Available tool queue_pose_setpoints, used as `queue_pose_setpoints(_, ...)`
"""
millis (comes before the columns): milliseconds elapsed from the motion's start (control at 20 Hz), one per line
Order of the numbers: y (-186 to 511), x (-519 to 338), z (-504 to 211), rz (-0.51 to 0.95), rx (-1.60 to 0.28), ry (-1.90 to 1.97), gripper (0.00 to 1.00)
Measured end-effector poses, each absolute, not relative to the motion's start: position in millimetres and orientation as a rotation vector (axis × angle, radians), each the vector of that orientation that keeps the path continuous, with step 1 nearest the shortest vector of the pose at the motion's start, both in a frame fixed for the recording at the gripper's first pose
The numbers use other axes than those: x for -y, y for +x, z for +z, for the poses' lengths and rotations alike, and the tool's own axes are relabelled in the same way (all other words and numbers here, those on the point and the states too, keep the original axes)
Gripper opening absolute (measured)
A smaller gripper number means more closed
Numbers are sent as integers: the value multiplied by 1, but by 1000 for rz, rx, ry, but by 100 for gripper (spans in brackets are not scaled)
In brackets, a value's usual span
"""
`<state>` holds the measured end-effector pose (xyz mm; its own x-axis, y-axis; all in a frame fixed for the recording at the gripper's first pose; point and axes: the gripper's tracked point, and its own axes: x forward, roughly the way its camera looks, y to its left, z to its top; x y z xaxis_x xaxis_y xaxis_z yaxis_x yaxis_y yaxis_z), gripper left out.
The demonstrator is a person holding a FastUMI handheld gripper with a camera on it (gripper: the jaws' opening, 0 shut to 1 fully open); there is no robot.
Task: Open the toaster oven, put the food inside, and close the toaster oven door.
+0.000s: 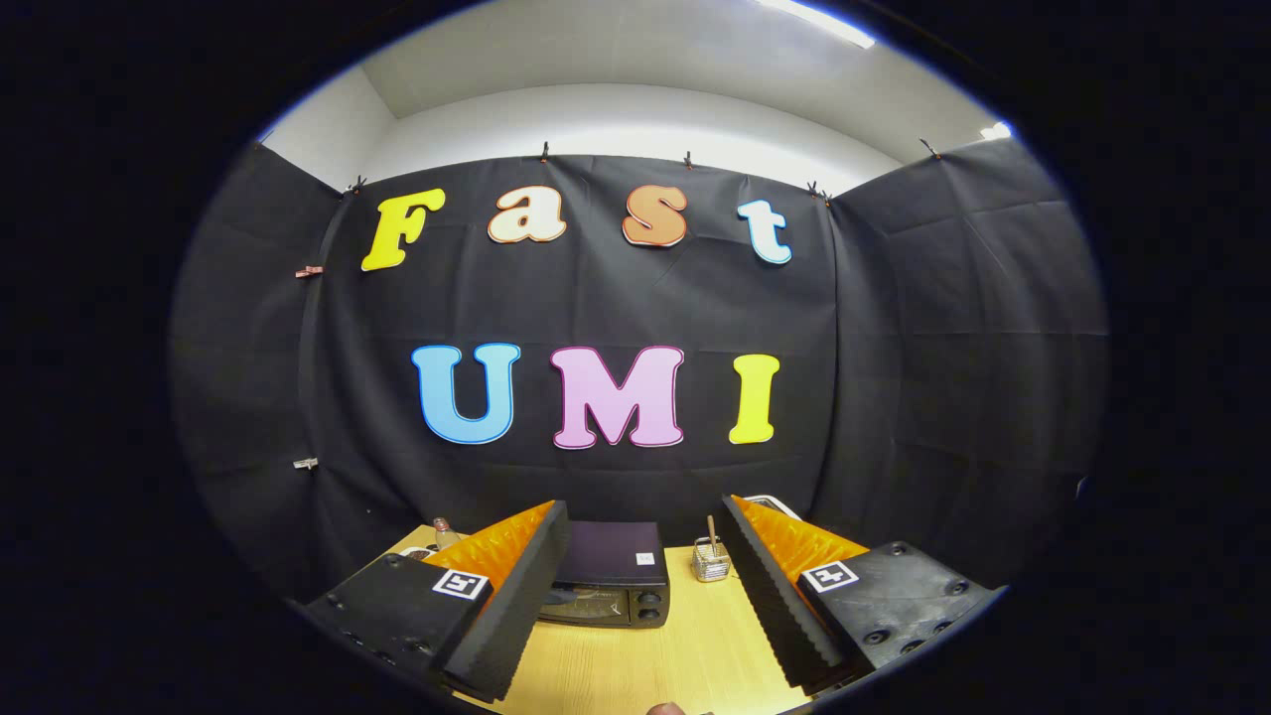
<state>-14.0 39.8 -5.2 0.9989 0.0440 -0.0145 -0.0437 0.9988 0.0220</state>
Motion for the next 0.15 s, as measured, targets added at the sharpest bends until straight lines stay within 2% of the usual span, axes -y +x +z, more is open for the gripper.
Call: queue_pose_setpoints(150,-12,-39,-9,36,-27,28,99)
